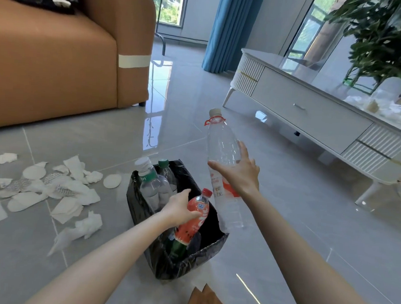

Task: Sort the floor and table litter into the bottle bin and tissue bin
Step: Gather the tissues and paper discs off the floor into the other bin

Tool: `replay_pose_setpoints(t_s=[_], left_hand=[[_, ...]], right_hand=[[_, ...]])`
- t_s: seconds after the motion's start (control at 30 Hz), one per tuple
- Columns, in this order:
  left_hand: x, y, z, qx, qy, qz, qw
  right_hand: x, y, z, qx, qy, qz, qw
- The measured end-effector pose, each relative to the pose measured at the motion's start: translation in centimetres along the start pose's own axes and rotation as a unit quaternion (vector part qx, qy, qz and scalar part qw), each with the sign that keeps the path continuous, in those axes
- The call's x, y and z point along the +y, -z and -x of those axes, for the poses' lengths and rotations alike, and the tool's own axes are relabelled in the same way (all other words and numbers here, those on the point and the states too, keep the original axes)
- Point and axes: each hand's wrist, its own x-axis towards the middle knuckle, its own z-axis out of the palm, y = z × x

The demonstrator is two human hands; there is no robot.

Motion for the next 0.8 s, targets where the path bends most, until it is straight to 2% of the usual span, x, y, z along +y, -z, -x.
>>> replay_pose_setpoints(t_s=[0.17,0.3,0.43,0.63,0.8], left_hand=[[-1.5,-2.8,-0.7,0.021,0.026,0.051,0.998],[-2.1,-3.8,-0.9,0.056,0.018,-0.065,0.996],[-1.8,-4.3,-0.5,0.029,0.022,-0.129,0.991],[-2.4,-3.0,0.2,0.043,0.010,-0.097,0.994],[-3.8,-0.4,1.5,0.058,0.011,0.003,0.998]], right_hand=[[0.0,-0.3,-0.6,-0.003,0.012,-0.024,1.000],[0.0,-0.8,-0.6,-0.017,0.010,-0.042,0.999],[-0.2,-1.4,-0.3,-0.024,0.010,-0.053,0.998],[-0.2,-0.9,-0.1,-0.016,0.016,-0.049,0.999],[-1.3,-0.6,0.2,-0.002,0.016,-0.080,0.997]])
